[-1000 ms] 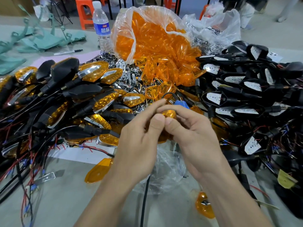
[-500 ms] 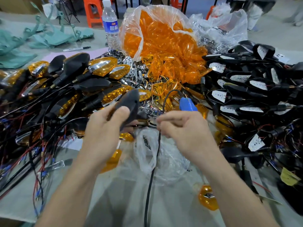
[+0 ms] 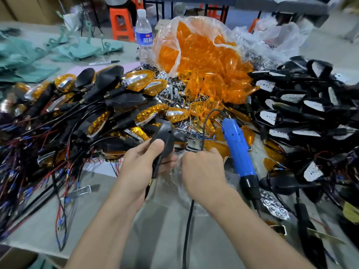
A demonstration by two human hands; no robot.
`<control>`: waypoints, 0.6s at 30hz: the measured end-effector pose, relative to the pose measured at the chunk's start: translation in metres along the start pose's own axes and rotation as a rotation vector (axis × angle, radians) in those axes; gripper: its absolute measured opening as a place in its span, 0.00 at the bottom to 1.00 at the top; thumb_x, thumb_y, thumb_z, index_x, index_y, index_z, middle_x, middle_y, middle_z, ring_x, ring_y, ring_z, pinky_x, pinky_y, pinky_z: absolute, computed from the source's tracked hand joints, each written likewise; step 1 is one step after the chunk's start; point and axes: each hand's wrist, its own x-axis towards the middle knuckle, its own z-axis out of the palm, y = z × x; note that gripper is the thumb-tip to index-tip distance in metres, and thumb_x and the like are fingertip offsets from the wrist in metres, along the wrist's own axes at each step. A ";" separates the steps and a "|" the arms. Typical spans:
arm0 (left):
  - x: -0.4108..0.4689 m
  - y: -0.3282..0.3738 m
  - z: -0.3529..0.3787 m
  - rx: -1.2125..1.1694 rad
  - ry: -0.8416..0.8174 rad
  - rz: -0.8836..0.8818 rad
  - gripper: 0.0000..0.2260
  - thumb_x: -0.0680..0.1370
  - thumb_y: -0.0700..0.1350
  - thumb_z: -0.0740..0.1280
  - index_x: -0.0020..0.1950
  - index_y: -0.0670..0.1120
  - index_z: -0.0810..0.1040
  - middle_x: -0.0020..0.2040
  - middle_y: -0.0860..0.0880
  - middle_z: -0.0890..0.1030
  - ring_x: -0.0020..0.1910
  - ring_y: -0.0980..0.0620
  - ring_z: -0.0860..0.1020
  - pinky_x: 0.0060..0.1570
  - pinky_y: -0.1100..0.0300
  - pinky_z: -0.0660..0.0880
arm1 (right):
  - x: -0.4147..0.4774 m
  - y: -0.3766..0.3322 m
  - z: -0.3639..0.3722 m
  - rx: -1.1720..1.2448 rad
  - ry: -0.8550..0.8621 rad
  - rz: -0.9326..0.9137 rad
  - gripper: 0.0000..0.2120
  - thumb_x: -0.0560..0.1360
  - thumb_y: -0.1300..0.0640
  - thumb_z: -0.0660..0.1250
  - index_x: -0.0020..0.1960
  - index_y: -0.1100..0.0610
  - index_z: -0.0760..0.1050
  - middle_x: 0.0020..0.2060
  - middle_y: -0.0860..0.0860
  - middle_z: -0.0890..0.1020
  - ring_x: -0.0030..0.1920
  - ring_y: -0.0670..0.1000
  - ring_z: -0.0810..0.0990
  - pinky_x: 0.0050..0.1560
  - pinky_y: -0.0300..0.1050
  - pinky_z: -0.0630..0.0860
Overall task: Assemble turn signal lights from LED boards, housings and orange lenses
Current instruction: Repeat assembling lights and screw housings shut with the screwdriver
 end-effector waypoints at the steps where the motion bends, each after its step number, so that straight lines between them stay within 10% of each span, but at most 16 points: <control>1: 0.000 -0.002 0.000 -0.007 -0.004 -0.002 0.11 0.85 0.43 0.65 0.55 0.37 0.84 0.45 0.39 0.87 0.42 0.43 0.87 0.41 0.57 0.84 | -0.001 0.001 0.001 -0.023 0.011 -0.008 0.16 0.76 0.60 0.63 0.35 0.51 0.59 0.38 0.49 0.81 0.41 0.55 0.80 0.47 0.51 0.59; 6: 0.000 -0.007 -0.002 -0.002 -0.035 0.004 0.12 0.84 0.45 0.65 0.58 0.37 0.83 0.44 0.39 0.87 0.39 0.44 0.85 0.40 0.57 0.82 | -0.001 0.006 0.001 -0.049 -0.006 0.056 0.17 0.75 0.61 0.66 0.34 0.49 0.60 0.28 0.46 0.66 0.34 0.54 0.70 0.47 0.50 0.59; 11: -0.002 -0.006 -0.003 -0.018 -0.041 0.003 0.12 0.84 0.44 0.65 0.58 0.36 0.82 0.45 0.38 0.86 0.37 0.46 0.84 0.38 0.57 0.82 | -0.008 0.017 -0.002 0.165 0.030 0.173 0.12 0.77 0.52 0.69 0.36 0.48 0.74 0.30 0.46 0.77 0.36 0.51 0.75 0.58 0.51 0.70; 18: -0.001 -0.005 0.004 0.111 -0.065 0.048 0.10 0.85 0.45 0.66 0.56 0.50 0.88 0.49 0.44 0.88 0.40 0.46 0.86 0.41 0.57 0.84 | -0.002 0.031 -0.043 0.832 0.255 0.269 0.11 0.75 0.58 0.76 0.36 0.50 0.79 0.26 0.47 0.81 0.29 0.49 0.79 0.36 0.46 0.78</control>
